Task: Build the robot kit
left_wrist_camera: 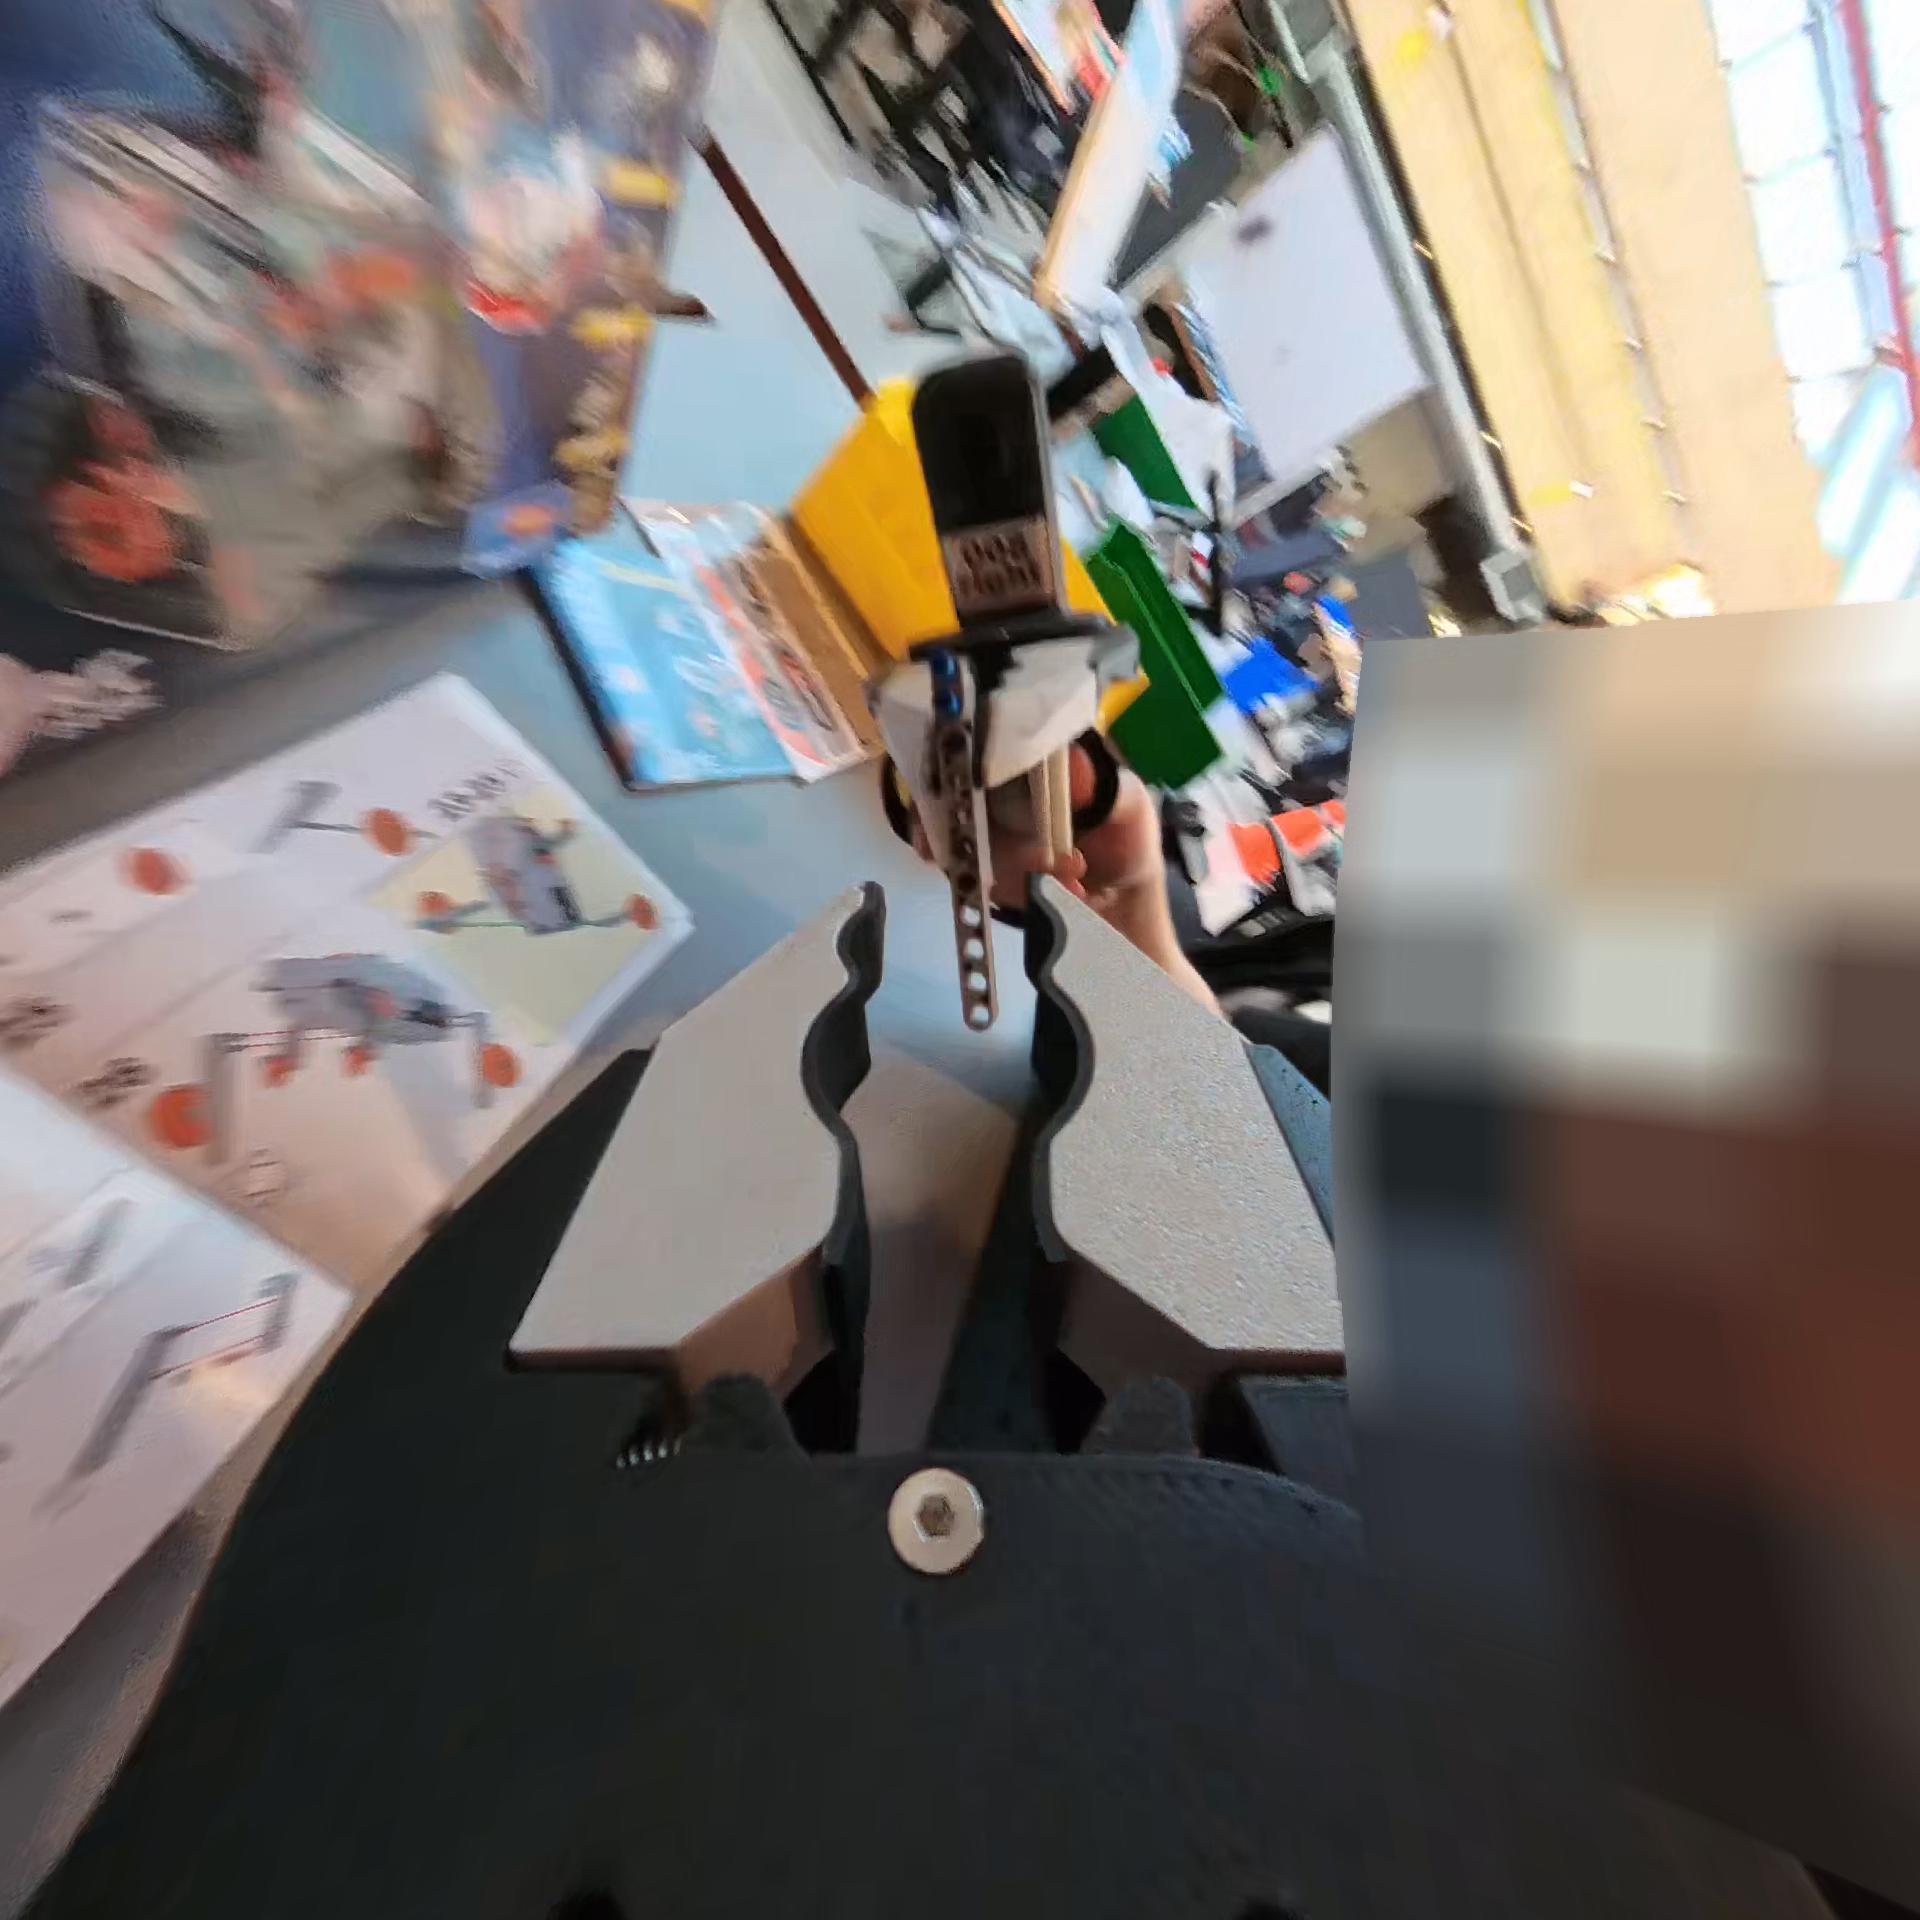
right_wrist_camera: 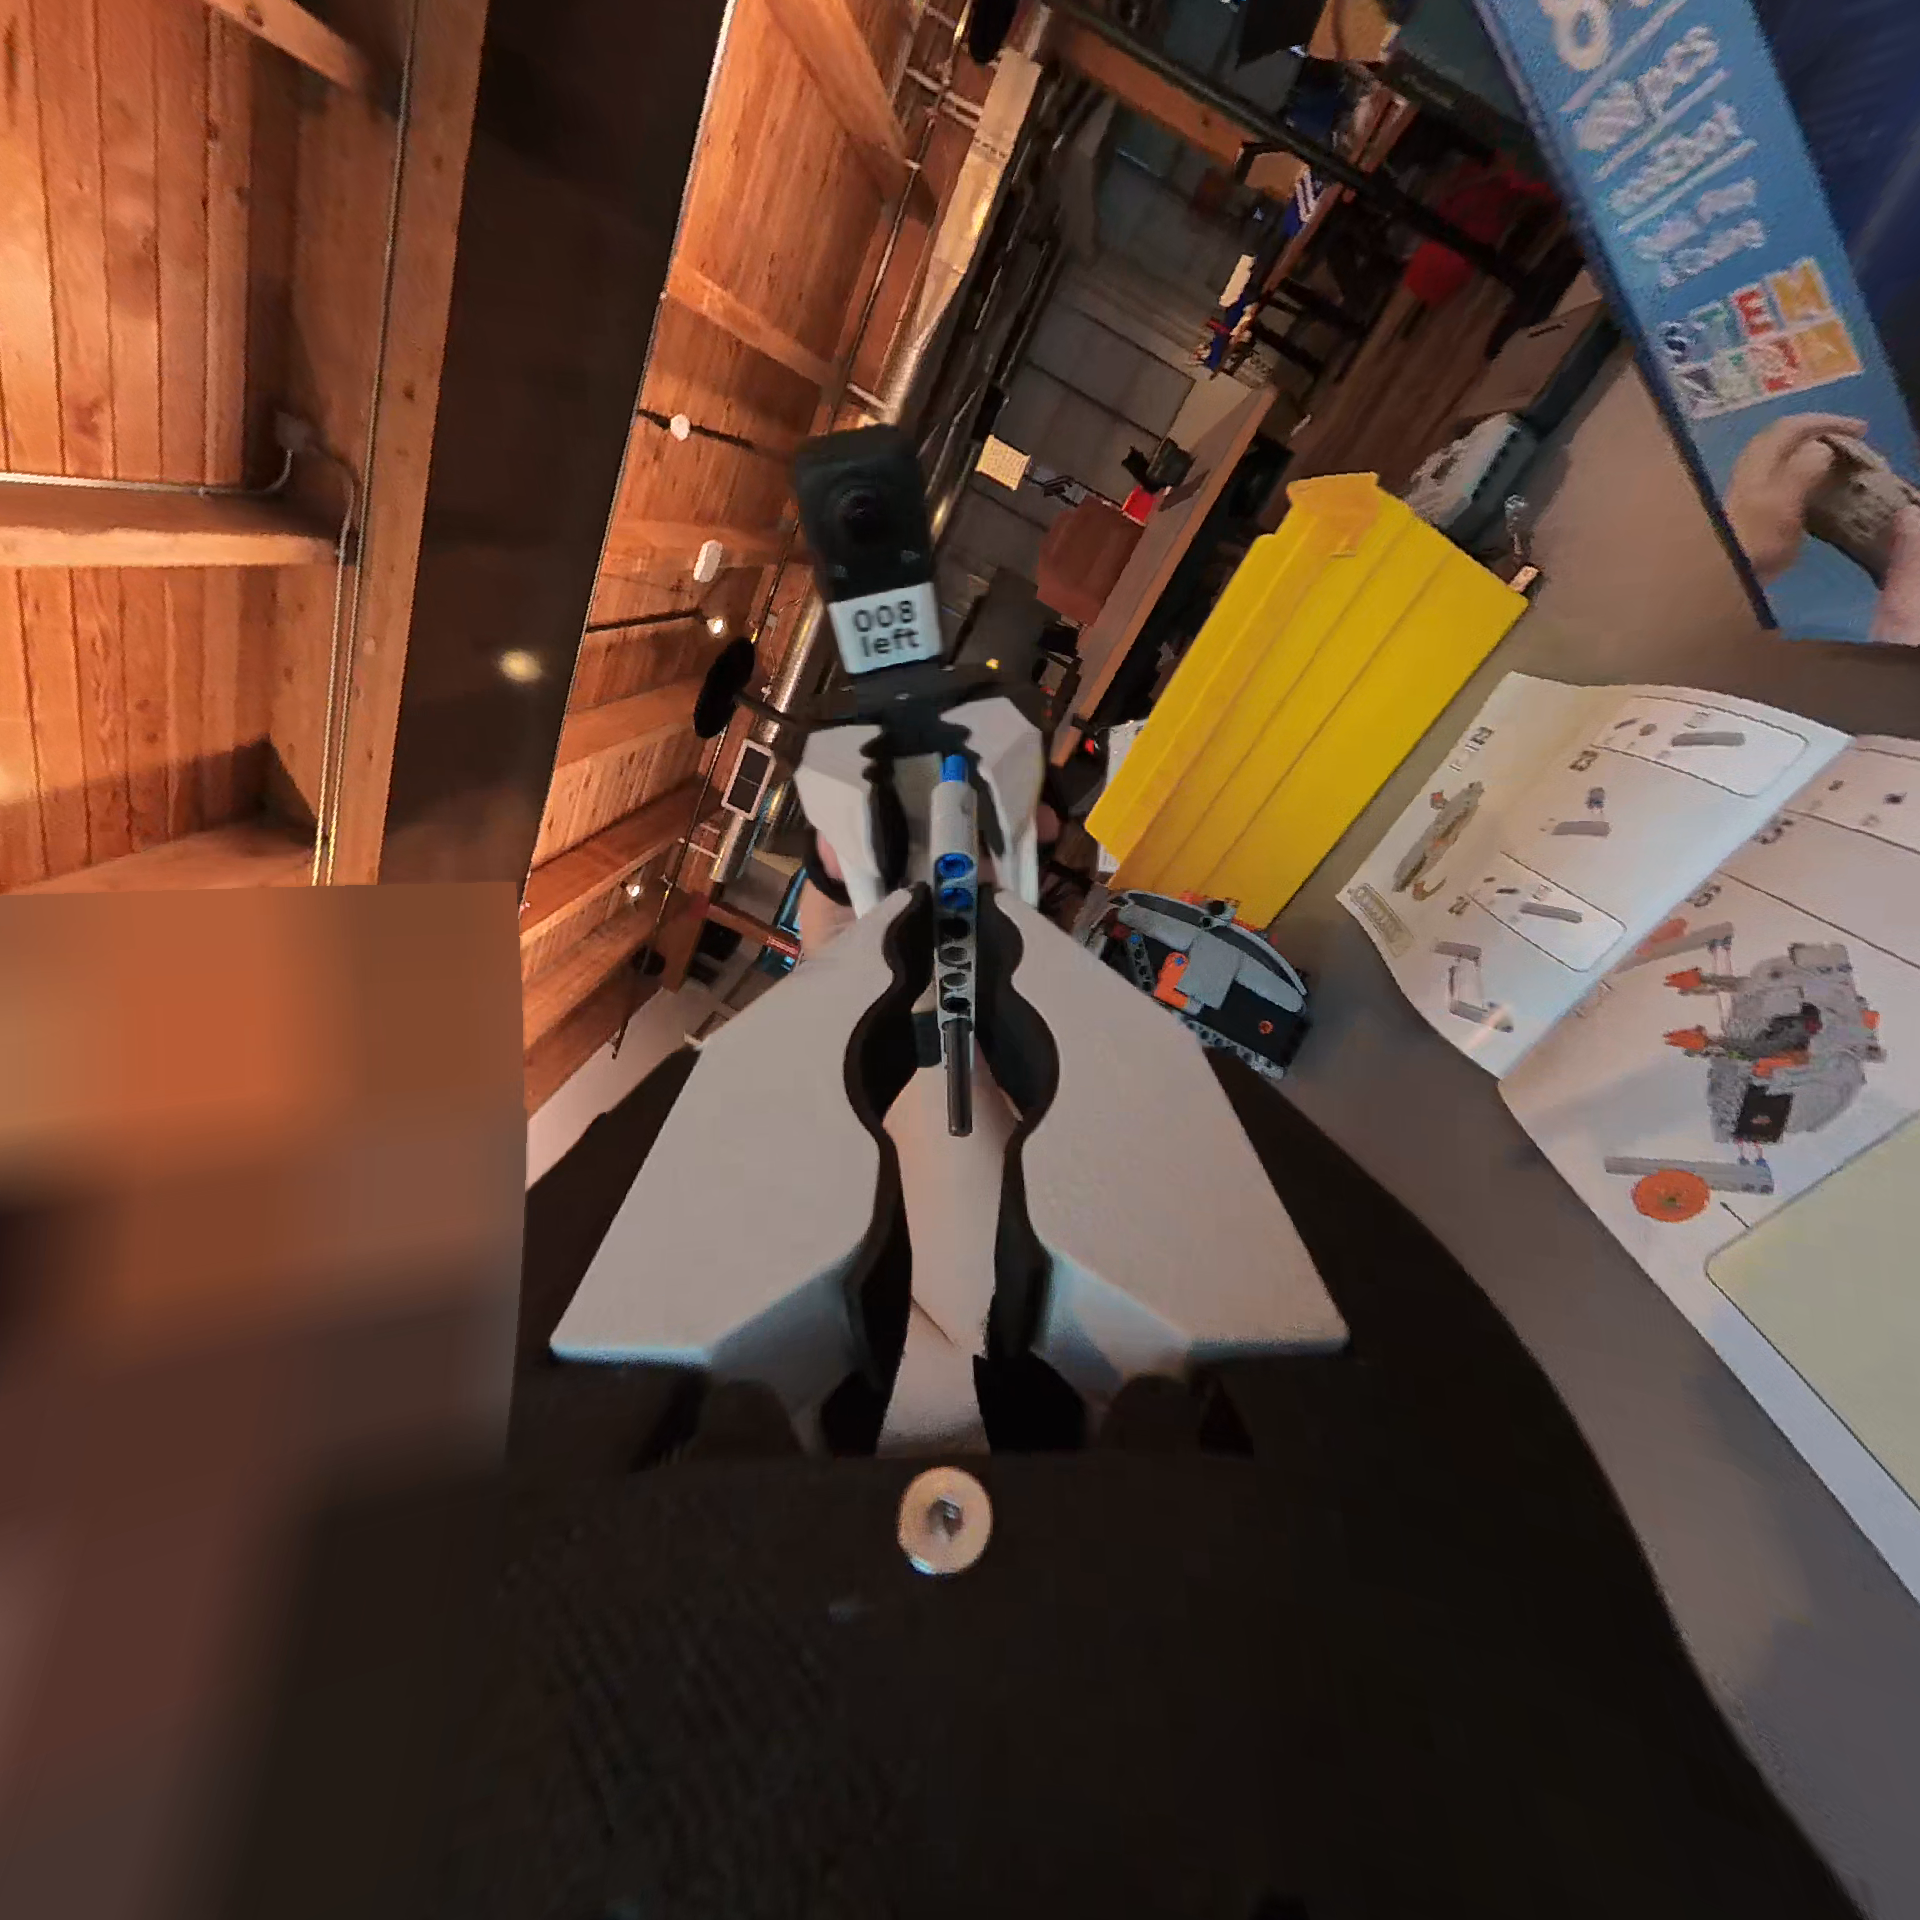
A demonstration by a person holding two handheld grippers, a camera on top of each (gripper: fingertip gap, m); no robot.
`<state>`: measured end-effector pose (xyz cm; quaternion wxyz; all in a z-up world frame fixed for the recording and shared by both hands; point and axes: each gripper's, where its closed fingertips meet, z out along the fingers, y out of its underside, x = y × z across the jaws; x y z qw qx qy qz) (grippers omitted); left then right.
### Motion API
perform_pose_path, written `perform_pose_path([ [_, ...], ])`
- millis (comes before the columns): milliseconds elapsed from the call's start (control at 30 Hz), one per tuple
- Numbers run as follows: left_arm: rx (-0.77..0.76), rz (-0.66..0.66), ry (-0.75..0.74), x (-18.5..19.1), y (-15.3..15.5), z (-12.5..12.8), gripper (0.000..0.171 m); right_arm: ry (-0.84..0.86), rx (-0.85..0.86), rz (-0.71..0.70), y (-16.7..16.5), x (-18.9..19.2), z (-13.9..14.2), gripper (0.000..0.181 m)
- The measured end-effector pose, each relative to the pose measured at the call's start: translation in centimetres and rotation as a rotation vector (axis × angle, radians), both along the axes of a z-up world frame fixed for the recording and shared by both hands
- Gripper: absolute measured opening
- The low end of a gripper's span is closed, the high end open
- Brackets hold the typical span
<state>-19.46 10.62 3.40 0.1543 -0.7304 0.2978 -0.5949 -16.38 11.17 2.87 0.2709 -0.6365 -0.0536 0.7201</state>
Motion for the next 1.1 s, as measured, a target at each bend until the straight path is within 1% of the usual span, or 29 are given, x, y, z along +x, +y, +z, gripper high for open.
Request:
perform_pose_path([
  [33, 0.047, 0.076, 0.011, -0.8, 1.1, 0.5, 0.024, -0.006, -0.032, -0.007, 0.3, 0.0, -0.7, 0.005],
  [67, 0.11, 0.144, -0.001, -1.6, 1.9, 1.5, 0.022, -0.002, -0.067, -0.011, 0.6, -0.1, -1.3, 0.005],
  [133, 0.269, 0.243, -0.065, -3.1, 2.5, 4.7, 0.019, 0.018, -0.135, -0.031, 1.2, -0.2, -2.6, 0.005],
  [233, 0.546, 0.357, -0.167, -5.1, 2.0, 9.6, 0.018, 0.077, -0.216, -0.035, 1.8, -0.3, -3.7, 0.005],
  [267, 0.652, 0.394, -0.187, -5.7, 1.7, 11.1, 0.021, 0.103, -0.236, -0.038, 2.0, -0.3, -3.9, 0.005],
  [300, 0.763, 0.426, -0.196, -6.2, 1.4, 12.2, 0.02, 0.115, -0.254, -0.05, 2.2, -0.4, -4.1, 0.005],
  [367, 0.97, 0.525, -0.188, -7.2, 0.9, 14.1, 0.023, 0.117, -0.275, -0.068, 2.4, -0.6, -4.6, 0.005],
  [433, 1.14, 0.663, -0.17, -8.3, 0.6, 15.6, 0.024, 0.121, -0.283, -0.064, 2.3, -0.9, -4.8, 0.004],
  [467, 1.197, 0.722, -0.158, -8.9, 0.4, 16.1, 0.02, 0.124, -0.281, -0.062, 2.2, -1.0, -4.7, 0.004],
  [500, 1.23, 0.754, -0.149, -9.1, 0.2, 16.4, 0.015, 0.123, -0.27, -0.06, 2.2, -1.1, -4.6, 0.005],
  [533, 1.231, 0.749, -0.145, -9.0, -0.1, 16.4, 0.007, 0.114, -0.259, -0.057, 2.0, -1.2, -4.6, 0.005],
  [567, 1.206, 0.718, -0.149, -8.6, -0.4, 16.2, 0.004, 0.104, -0.253, -0.057, 2.0, -1.3, -4.6, 0.005],
  [633, 1.113, 0.654, -0.176, -7.8, -0.7, 15.8, 0.008, 0.101, -0.245, -0.064, 1.9, -1.4, -4.5, 0.005],
  [700, 1.037, 0.632, -0.186, -7.5, -0.5, 15.3, 0.009, 0.098, -0.243, -0.062, 1.8, -1.5, -4.3, 0.005],
  [800, 0.955, 0.645, -0.129, -7.5, 0.8, 13.9, 0.01, 0.095, -0.246, -0.064, 1.7, -1.7, -4.2, 0.005],
  [900, 0.832, 0.64, -0.043, -7.3, 1.9, 11.9, 0.008, 0.084, -0.253, -0.071, 1.7, -1.8, -4.3, 0.004],
  [1000, 0.71, 0.567, 0.033, -6.4, 1.9, 9.8, 0.011, 0.077, -0.274, -0.084, 1.9, -1.8, -4.7, 0.004],
  [1100, 0.676, 0.538, 0.048, -5.9, 1.7, 9.2, 0.014, 0.068, -0.29, -0.085, 1.9, -1.9, -5.0, 0.005],
])
